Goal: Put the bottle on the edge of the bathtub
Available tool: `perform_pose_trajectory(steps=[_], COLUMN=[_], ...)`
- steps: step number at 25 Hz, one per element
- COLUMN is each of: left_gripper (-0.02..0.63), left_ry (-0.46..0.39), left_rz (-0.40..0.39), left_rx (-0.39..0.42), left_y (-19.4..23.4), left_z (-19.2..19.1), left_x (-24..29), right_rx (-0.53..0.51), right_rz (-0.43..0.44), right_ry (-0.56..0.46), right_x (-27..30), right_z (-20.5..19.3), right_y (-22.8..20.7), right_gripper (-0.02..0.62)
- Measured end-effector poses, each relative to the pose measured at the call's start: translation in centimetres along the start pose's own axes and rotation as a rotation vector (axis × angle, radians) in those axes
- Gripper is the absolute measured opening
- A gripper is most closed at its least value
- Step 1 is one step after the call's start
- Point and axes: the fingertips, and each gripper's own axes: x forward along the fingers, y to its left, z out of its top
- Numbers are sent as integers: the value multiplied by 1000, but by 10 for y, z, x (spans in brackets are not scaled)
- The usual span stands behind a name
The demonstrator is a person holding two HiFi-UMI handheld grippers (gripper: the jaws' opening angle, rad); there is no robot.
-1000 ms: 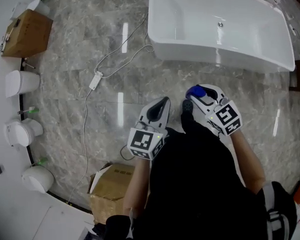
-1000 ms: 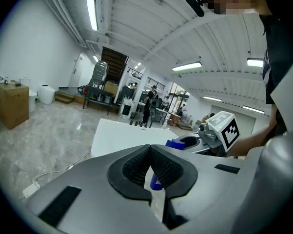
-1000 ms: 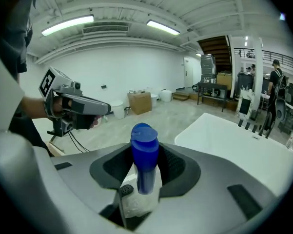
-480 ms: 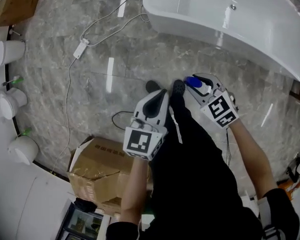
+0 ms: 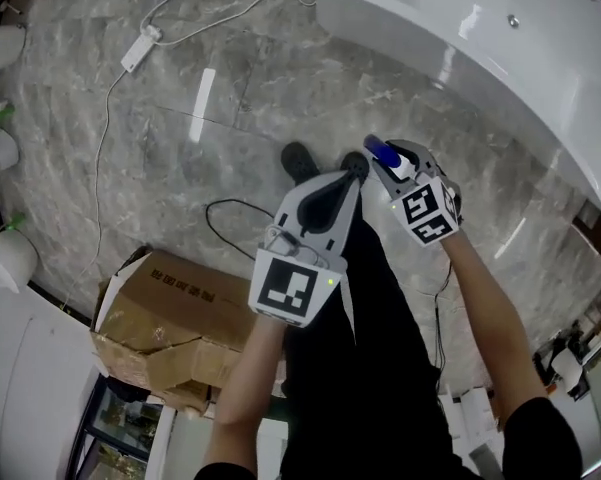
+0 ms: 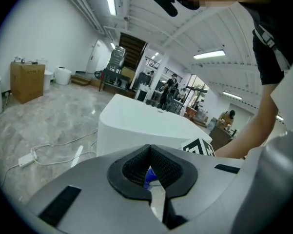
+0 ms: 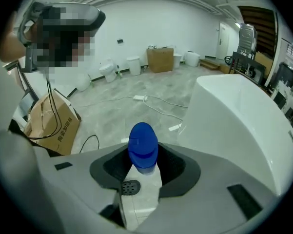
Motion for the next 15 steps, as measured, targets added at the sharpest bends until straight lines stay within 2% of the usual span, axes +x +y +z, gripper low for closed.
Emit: perform_pose_trajectory(steps=[3,7,15], left_gripper=[11,11,11], left_ry=[20,39,53], left_rz=[12,18,58], left_rx=[-3,-24,-65], left_y=[30,62,113], left_z=[-27,-63,-109], left_x=[14,27,54], right_rx=[-17,-96,-174], right_rz=[-14,-26,21], right_ry=[28,94,239], right_x=[50,111,210], right_z=[-15,-41,-85], right_y=[-10,-13,-29], right_gripper=[152,152,152])
